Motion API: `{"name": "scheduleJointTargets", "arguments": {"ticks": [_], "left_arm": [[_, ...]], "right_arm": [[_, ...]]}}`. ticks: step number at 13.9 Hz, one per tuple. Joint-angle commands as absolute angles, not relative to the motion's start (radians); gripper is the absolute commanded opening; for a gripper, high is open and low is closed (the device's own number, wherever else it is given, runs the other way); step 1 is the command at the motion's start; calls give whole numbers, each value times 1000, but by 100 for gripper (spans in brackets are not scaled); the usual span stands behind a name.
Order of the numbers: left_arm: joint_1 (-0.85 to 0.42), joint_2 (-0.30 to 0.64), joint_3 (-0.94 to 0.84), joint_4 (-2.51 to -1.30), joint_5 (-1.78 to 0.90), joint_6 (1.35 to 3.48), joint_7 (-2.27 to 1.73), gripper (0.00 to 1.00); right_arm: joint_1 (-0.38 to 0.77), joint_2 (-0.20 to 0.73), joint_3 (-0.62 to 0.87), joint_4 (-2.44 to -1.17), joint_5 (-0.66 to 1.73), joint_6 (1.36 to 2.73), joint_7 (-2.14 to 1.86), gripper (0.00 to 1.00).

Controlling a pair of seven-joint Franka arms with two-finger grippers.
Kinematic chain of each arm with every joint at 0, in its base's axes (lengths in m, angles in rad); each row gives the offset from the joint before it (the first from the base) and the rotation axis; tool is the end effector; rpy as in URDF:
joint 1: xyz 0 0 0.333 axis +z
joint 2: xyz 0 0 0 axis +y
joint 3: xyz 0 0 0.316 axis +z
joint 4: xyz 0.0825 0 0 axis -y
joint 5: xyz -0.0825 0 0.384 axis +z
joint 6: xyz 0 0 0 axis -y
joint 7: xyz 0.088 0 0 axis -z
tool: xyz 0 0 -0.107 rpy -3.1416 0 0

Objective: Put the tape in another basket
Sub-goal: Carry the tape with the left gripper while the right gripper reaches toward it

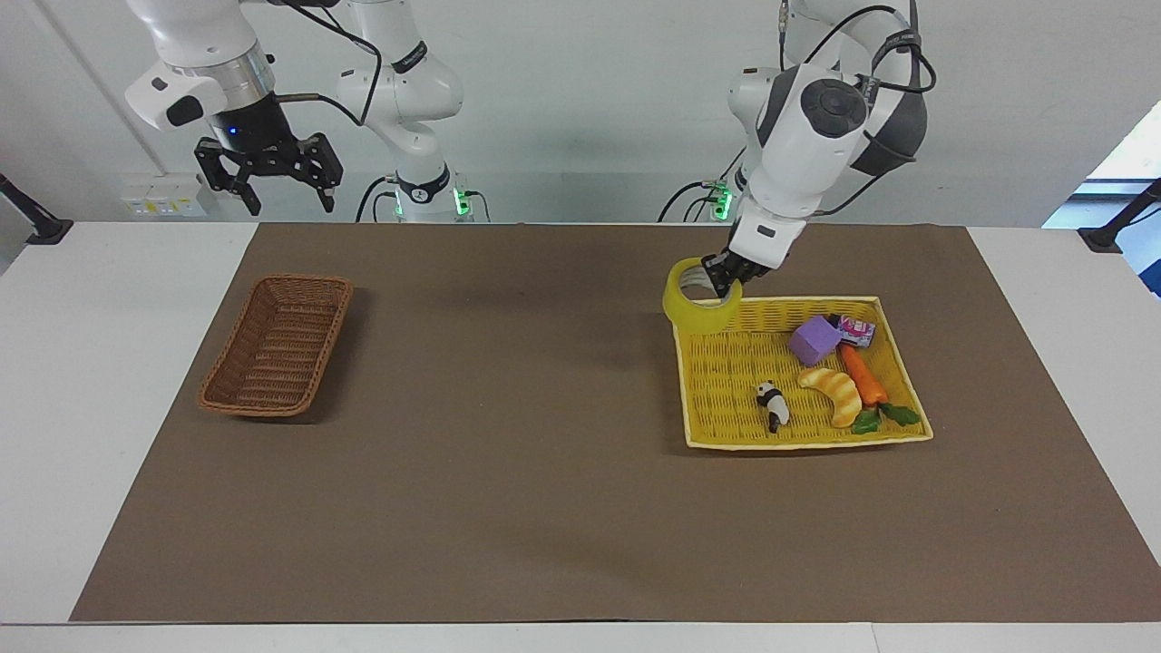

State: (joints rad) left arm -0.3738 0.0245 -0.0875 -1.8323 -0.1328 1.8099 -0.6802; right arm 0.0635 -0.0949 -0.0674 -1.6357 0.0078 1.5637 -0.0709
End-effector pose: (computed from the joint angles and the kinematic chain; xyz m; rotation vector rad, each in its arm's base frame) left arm 0.5012 -0.2610 0.5075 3.0281 0.3857 -0.1679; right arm 0.5240 -0.0030 0.6443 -3.1263 -0.1054 -0.0363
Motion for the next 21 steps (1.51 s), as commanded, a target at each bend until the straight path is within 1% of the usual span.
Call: {"name": "scheduleJointTargets", "arguments": {"ticks": [1,3,6,9,11,13,15,18,21], "left_arm": [[-426,12,-75,-1822,-231,1859,-712,0],[-468,12,-75,-1827,-282,1900,-722,0],[-506,17,-77,-1847,-363,1989,-723,0],[-535,66,-80,-1852,-460,2101,-710,0],[-566,110,-80,-1850,-500,2150,-710,0],[-593,144,-80,-1850,-569,2171,-709,0],[-623,155,-81,-1851,-616,2184,-709,0],[-667,161,-83,-1850,-652,2210,-709,0],[-692,166,-95,-1836,-667,2261,-713,0]], "right_arm": [[87,-71,-63,-1707,63,1658,-87,100],[118,-49,-63,-1744,125,1677,16,100],[147,-49,-64,-1850,234,1733,129,100],[176,-48,-63,-1899,320,1746,164,100],[222,-46,-64,-1920,391,1788,192,100],[219,-43,-64,-1921,495,1819,204,100],[221,-40,-64,-1922,580,1828,206,100],[225,-23,-64,-1945,589,1870,198,100],[215,-26,-64,-1956,591,1856,173,100]]}}
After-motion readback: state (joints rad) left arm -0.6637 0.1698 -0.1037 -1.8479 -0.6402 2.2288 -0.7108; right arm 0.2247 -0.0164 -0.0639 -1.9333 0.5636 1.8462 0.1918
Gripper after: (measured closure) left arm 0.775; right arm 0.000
